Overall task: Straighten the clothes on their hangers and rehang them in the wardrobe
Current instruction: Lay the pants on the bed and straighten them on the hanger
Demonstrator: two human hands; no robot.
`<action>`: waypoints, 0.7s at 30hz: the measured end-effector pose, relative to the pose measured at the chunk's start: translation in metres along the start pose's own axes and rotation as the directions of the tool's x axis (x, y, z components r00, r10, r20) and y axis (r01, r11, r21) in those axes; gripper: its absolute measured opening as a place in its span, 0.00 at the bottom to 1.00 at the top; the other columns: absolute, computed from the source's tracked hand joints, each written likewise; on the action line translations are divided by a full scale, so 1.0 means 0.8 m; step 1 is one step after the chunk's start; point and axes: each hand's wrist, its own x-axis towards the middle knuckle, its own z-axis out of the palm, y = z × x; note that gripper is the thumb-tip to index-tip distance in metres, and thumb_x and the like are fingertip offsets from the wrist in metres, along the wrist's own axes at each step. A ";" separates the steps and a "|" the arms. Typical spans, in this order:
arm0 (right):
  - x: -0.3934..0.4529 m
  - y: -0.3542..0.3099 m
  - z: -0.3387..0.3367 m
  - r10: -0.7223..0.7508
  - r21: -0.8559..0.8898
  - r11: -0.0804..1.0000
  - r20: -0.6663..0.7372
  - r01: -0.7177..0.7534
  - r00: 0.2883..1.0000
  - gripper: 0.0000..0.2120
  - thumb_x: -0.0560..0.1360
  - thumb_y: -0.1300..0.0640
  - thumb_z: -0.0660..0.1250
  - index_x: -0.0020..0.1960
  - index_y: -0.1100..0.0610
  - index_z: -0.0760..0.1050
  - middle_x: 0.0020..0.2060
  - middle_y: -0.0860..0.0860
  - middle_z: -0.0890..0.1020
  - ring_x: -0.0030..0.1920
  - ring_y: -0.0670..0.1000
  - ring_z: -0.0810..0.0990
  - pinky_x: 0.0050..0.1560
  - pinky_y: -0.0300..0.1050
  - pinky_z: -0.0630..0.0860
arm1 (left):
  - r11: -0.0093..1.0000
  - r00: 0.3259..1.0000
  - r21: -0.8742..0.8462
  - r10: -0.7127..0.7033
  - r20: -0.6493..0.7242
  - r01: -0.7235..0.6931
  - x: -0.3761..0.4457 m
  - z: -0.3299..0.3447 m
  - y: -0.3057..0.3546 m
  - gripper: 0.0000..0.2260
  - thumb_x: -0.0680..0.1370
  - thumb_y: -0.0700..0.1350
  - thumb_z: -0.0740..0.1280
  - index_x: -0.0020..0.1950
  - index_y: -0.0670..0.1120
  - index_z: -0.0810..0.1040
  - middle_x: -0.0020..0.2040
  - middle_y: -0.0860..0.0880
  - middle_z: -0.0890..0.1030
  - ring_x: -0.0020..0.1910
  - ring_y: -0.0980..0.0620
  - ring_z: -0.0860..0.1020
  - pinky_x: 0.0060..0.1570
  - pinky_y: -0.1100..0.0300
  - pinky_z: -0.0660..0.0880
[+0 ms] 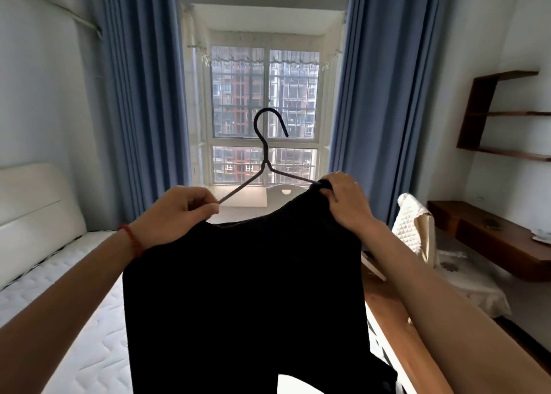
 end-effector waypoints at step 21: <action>0.062 -0.009 -0.245 0.012 -0.216 0.959 -0.612 -0.182 0.791 0.13 0.78 0.56 0.59 0.59 0.62 0.72 0.55 0.60 0.74 0.54 0.61 0.73 0.54 0.51 0.67 | 0.894 0.663 0.341 0.445 -0.603 -0.290 0.235 -0.034 0.143 0.11 0.79 0.43 0.60 0.52 0.39 0.78 0.49 0.39 0.80 0.54 0.41 0.73 0.52 0.54 0.67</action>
